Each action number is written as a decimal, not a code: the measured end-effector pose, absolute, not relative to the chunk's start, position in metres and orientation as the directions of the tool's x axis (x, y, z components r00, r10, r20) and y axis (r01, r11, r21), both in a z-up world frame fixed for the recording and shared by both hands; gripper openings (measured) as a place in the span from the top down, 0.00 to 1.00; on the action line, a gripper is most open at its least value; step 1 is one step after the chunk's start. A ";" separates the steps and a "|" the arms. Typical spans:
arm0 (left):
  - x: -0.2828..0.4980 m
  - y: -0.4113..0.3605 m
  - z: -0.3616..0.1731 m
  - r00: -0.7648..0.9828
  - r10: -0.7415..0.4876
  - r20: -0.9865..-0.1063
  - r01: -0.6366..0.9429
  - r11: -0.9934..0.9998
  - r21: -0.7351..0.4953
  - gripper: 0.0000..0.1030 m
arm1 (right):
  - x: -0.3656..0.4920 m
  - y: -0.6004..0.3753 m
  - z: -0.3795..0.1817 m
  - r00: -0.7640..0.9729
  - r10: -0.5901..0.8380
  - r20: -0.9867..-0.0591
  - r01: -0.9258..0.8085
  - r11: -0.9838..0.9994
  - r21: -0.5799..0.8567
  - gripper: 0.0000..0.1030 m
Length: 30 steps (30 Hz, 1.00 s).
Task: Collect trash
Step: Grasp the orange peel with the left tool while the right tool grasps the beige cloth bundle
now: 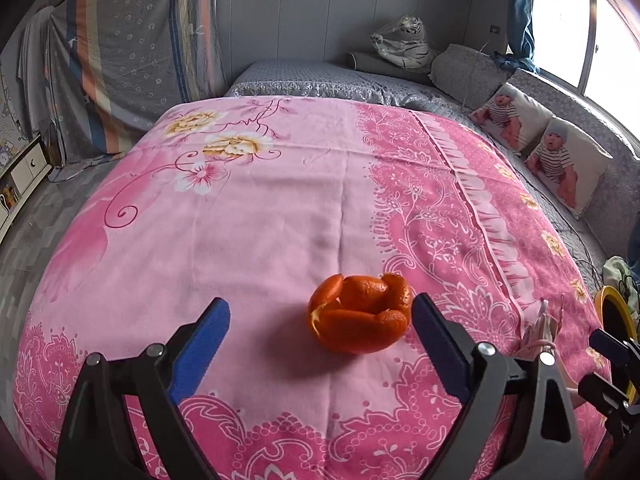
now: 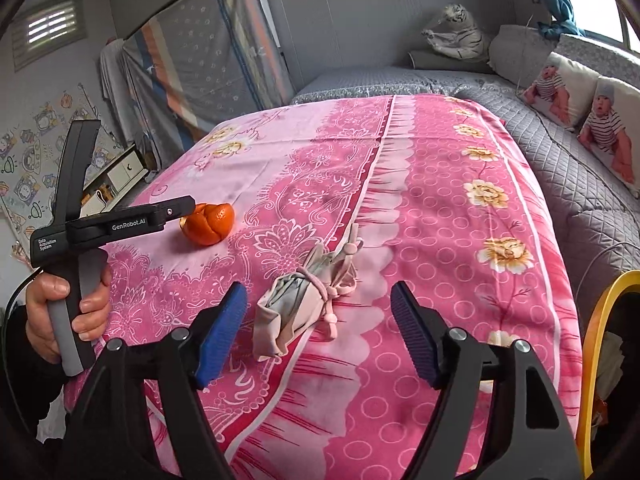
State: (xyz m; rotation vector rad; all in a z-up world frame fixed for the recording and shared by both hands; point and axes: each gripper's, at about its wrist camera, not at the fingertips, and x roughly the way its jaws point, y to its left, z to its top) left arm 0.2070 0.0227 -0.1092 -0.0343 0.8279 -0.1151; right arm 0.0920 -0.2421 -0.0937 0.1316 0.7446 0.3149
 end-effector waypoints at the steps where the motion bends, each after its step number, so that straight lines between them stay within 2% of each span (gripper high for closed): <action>1: 0.208 0.022 -0.112 0.666 -0.119 -0.736 0.091 0.993 -0.077 0.14 | 0.093 -0.240 -0.095 0.685 0.330 -0.649 -0.238 0.944 0.229 0.30; 18: 0.233 -0.001 -0.131 0.613 -0.149 -0.776 0.166 0.984 -0.057 0.15 | 0.119 -0.225 -0.121 0.624 0.311 -0.717 -0.229 0.950 0.213 0.29; 21: 0.242 -0.002 -0.137 0.584 -0.168 -0.794 0.170 0.982 -0.083 0.24 | 0.123 -0.224 -0.124 0.612 0.311 -0.727 -0.231 0.950 0.211 0.36; 26: 0.246 -0.010 -0.145 0.563 -0.163 -0.810 0.183 0.981 -0.069 0.54 | 0.128 -0.220 -0.128 0.596 0.311 -0.740 -0.244 0.949 0.202 0.49; 30: 0.245 -0.009 -0.143 0.568 -0.160 -0.808 0.179 0.981 -0.069 0.61 | 0.130 -0.219 -0.130 0.590 0.317 -0.742 -0.247 0.946 0.209 0.58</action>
